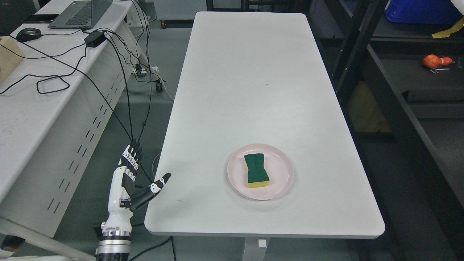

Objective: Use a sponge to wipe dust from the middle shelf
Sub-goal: 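Raise the left hand from its low position beside the table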

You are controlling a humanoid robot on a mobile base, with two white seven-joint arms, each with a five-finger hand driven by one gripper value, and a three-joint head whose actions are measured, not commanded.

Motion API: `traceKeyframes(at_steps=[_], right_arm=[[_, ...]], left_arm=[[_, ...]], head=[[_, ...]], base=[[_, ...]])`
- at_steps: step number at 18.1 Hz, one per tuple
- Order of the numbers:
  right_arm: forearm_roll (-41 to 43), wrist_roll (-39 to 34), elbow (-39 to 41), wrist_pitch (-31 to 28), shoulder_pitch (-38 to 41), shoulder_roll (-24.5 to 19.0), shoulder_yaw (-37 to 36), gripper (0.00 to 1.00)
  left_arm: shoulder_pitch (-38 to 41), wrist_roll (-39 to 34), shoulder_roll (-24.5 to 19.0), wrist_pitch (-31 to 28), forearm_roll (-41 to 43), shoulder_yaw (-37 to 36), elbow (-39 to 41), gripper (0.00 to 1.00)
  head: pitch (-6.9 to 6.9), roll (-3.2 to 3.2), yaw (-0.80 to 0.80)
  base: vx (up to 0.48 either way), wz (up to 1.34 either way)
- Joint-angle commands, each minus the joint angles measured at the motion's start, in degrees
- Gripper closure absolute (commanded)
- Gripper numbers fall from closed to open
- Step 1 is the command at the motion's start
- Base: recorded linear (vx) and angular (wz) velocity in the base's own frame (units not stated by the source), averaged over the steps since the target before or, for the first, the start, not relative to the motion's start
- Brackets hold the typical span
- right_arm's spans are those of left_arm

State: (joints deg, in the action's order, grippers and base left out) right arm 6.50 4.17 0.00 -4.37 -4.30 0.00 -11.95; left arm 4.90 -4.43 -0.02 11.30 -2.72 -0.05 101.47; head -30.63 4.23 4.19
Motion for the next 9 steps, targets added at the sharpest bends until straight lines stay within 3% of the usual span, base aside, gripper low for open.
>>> traceKeyframes(at_steps=[1, 5, 9], right_arm=[[0.0, 0.0, 1.0, 0.0, 0.0, 1.0, 0.0, 0.00], [0.0, 0.0, 1.0, 0.0, 0.0, 1.0, 0.0, 0.00], [0.0, 0.0, 1.0, 0.0, 0.0, 1.0, 0.0, 0.00]], left_arm=[[0.1, 0.2, -1.1, -0.1, 0.0, -0.1, 0.4, 0.01], [-0.8, 2.0, -4.1, 0.1, 0.0, 0.4, 0.3, 0.01], [-6.3, 10.3, -15.3, 2.6, 3.0, 0.7, -1.3, 0.02]], head=[[0.00, 0.00, 0.00], [0.00, 0.00, 0.00], [0.00, 0.00, 0.00]], base=[[0.000, 0.00], [0.000, 0.00], [0.000, 0.00]])
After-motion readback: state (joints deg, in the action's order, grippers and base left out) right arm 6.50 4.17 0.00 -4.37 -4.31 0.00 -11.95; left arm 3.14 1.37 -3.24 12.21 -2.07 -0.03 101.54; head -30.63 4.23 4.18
